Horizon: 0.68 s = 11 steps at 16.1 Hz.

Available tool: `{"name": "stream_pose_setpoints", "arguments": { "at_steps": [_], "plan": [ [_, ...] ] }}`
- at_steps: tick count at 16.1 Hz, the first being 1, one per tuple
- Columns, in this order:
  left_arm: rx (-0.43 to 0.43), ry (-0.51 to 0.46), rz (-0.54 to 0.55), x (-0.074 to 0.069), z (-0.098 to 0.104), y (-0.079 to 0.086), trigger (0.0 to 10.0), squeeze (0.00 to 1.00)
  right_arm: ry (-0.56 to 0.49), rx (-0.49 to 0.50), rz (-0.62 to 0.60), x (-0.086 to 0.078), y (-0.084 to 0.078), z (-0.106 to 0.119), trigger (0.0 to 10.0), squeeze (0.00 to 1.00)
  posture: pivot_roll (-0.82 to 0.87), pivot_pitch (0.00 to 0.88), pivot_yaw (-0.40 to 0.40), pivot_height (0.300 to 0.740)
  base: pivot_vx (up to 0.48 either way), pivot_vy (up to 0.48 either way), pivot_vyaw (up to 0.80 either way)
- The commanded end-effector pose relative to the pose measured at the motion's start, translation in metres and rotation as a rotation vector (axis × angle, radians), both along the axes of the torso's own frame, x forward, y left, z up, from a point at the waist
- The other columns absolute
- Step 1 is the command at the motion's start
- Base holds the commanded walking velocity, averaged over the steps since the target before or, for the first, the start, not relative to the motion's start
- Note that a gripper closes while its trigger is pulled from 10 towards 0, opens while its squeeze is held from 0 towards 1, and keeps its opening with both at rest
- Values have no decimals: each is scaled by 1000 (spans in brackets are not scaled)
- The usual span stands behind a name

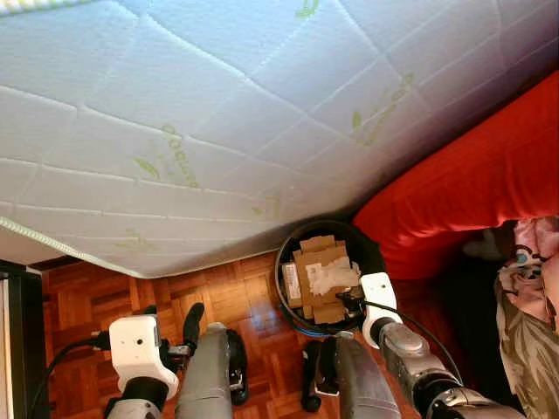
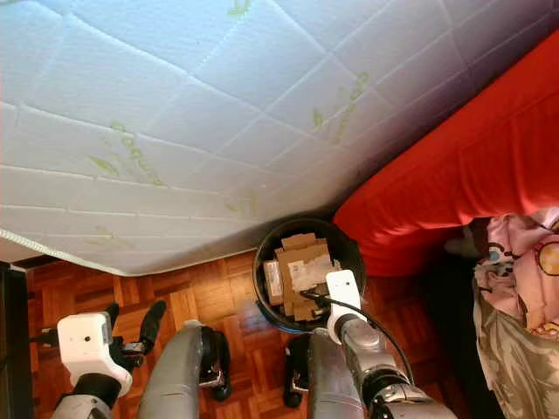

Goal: Clean up the room

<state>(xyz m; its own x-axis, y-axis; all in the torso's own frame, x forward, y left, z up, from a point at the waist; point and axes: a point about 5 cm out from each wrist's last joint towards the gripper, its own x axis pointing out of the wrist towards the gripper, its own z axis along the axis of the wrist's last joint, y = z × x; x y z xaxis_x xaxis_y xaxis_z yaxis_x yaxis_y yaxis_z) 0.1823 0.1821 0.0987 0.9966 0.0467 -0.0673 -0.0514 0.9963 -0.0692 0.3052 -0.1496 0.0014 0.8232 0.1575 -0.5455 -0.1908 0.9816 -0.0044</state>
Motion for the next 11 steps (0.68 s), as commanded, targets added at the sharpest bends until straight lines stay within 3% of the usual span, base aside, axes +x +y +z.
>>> {"name": "stream_pose_setpoints", "arguments": {
  "at_steps": [1, 4, 5, 8, 11],
  "plan": [
    [9, 54, 7, -7, -7, 0, 10000, 0, 70, 3, -3, -15, -1, -15, 10000, 1000, 254, 594, -106, 660, 0, 0, 0],
    [11, 58, 7, -3, -9, 1, 10000, 0, 57, 12, 23, -13, 4, -13, 10000, 1000, 247, 569, -106, 660, 0, 0, 0],
    [12, 57, 7, -2, -9, 2, 10000, 0, 50, 18, 14, -12, 4, -12, 10000, 20, 246, 567, -107, 660, 0, 0, 0],
    [34, 67, 17, 4, -17, 8, 10000, 0, -65, 140, -67, -3, -1, 1, 10000, 0, 222, 504, -108, 660, 0, 0, 0],
    [53, 81, 35, 15, -28, 18, 10000, 0, -152, 193, -188, -5, -24, 4, 10000, 0, 200, 422, -100, 684, 0, 0, 0]
  ]
}}
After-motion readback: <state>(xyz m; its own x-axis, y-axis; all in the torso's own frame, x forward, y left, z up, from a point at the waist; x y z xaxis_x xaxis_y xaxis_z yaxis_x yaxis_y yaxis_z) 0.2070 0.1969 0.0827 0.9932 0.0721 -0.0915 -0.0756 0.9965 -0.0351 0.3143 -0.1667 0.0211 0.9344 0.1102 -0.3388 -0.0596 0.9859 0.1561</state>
